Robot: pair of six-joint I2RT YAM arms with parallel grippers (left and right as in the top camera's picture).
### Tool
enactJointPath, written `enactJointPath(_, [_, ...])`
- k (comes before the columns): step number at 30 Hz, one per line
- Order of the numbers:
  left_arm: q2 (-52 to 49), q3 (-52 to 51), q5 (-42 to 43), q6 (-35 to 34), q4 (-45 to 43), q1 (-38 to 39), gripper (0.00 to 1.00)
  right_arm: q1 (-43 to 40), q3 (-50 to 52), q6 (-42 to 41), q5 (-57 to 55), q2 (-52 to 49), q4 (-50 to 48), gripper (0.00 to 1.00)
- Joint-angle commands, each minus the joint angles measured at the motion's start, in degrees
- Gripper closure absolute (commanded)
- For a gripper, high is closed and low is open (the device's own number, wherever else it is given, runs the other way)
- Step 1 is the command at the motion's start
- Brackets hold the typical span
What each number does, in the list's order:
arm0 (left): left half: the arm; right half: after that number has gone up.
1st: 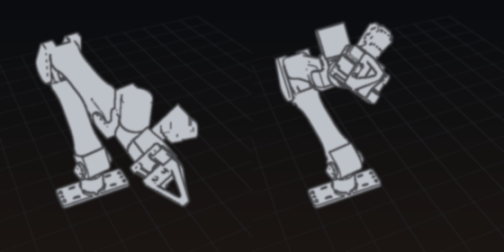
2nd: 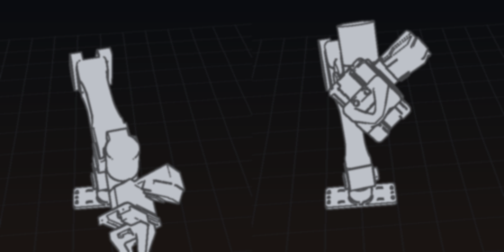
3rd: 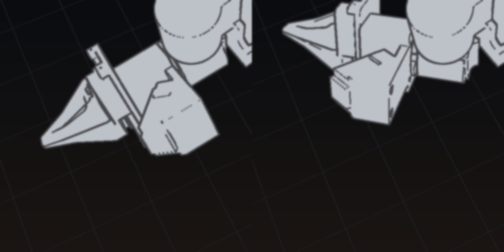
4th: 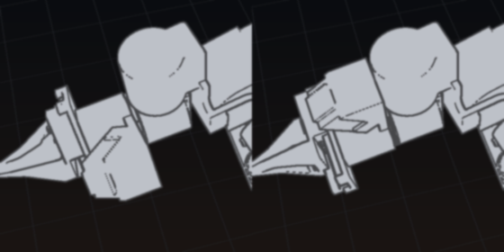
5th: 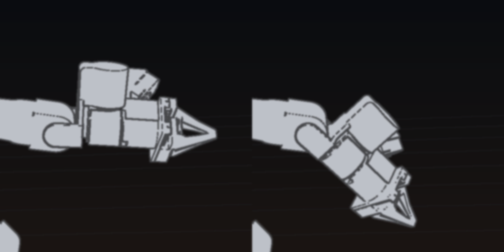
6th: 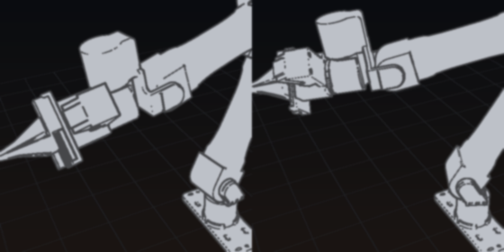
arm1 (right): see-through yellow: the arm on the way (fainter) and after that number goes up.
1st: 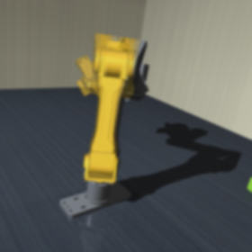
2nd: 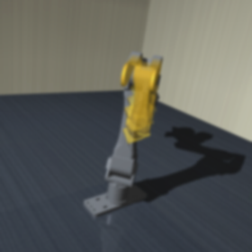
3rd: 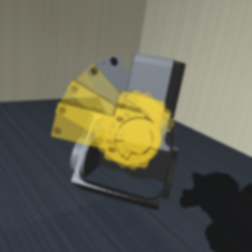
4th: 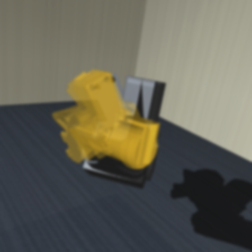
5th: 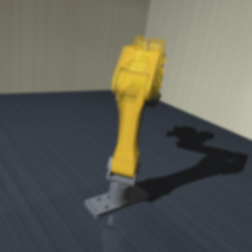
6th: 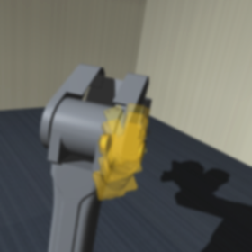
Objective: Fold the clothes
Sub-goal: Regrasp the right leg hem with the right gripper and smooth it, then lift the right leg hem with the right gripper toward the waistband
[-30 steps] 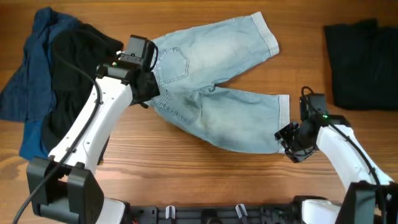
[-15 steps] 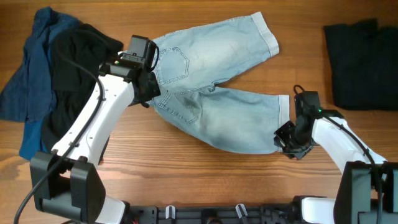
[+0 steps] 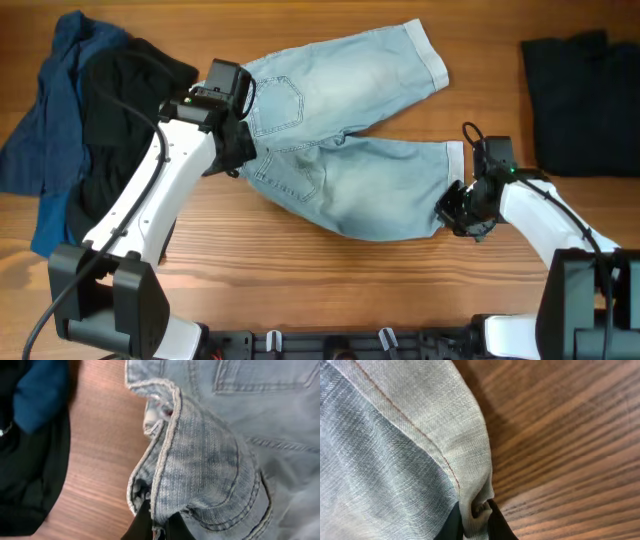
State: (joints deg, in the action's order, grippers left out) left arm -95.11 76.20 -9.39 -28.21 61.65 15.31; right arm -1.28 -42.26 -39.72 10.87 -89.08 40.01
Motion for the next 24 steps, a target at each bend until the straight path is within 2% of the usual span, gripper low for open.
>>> enactJointPath(1, [-0.3, 0.5, -0.9, -0.6, 1.9, -0.2, 0.96, 0.5, -5.2, 3.3, -0.3, -0.7, 2.4, 0.96])
enactJointPath(11, [6.3, 0.5, 0.5, -2.5, 5.9, 1.1, 0.96, 0.5, -13.6, 6.8, -0.5, 6.3, 8.9, 0.96])
enactJointPath(17, [12.9, 0.5, 0.5, -6.0, 7.9, 6.0, 0.96, 0.5, -14.6, 8.2, -1.0, 15.5, 12.7, 0.96])
enactJointPath(24, [14.4, 0.5, -0.2, -13.1, 13.7, 13.4, 0.96, 0.5, -14.6, 9.0, -0.9, 22.3, 17.3, 0.96])
